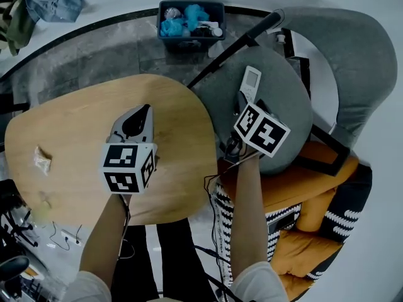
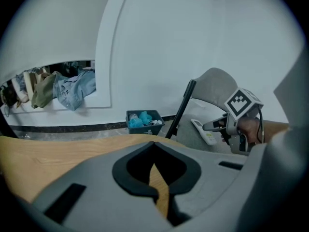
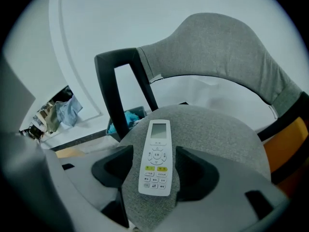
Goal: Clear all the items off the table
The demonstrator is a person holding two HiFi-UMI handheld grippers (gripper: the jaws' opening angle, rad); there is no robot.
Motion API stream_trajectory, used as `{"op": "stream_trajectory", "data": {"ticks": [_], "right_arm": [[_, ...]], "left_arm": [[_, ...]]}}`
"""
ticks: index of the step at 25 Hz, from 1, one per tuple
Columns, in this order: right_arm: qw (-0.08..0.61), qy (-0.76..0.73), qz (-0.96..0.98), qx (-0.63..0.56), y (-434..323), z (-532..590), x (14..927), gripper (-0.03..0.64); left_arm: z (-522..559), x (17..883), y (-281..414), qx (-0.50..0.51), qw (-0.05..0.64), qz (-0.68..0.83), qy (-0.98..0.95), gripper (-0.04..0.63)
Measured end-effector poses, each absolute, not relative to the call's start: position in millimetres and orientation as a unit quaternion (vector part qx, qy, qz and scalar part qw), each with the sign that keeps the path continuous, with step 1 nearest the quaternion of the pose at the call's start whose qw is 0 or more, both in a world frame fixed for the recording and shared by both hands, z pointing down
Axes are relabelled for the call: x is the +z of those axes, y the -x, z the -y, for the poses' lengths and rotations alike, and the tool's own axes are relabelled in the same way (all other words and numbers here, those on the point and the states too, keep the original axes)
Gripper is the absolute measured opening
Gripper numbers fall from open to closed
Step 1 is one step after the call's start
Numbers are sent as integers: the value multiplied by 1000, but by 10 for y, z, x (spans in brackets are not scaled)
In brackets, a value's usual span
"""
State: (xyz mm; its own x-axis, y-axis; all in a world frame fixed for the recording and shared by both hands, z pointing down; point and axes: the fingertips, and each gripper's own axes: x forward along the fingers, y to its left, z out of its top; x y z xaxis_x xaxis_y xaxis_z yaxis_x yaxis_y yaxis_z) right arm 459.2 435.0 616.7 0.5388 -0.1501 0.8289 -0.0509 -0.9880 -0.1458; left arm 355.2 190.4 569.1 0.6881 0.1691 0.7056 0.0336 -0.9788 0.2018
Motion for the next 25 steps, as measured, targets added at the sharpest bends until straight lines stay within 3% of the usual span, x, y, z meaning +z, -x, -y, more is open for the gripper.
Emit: {"op": "stream_trajectory", "data": {"ticks": [7, 18, 25], "right_arm": [[52, 878, -64, -472, -4332, -4132, 5942, 287], [26, 877, -89, -472, -3553, -3496, 5473, 119], [-36, 888, -166, -427, -2731, -2643, 5193, 26]], "left_arm": [[-1678, 5527, -3266, 390, 110, -30, -914, 3], [-1139, 5211, -2465, 387, 117, 2, -914, 3], [-635, 5181, -1695, 387, 141, 48, -910, 3]]}}
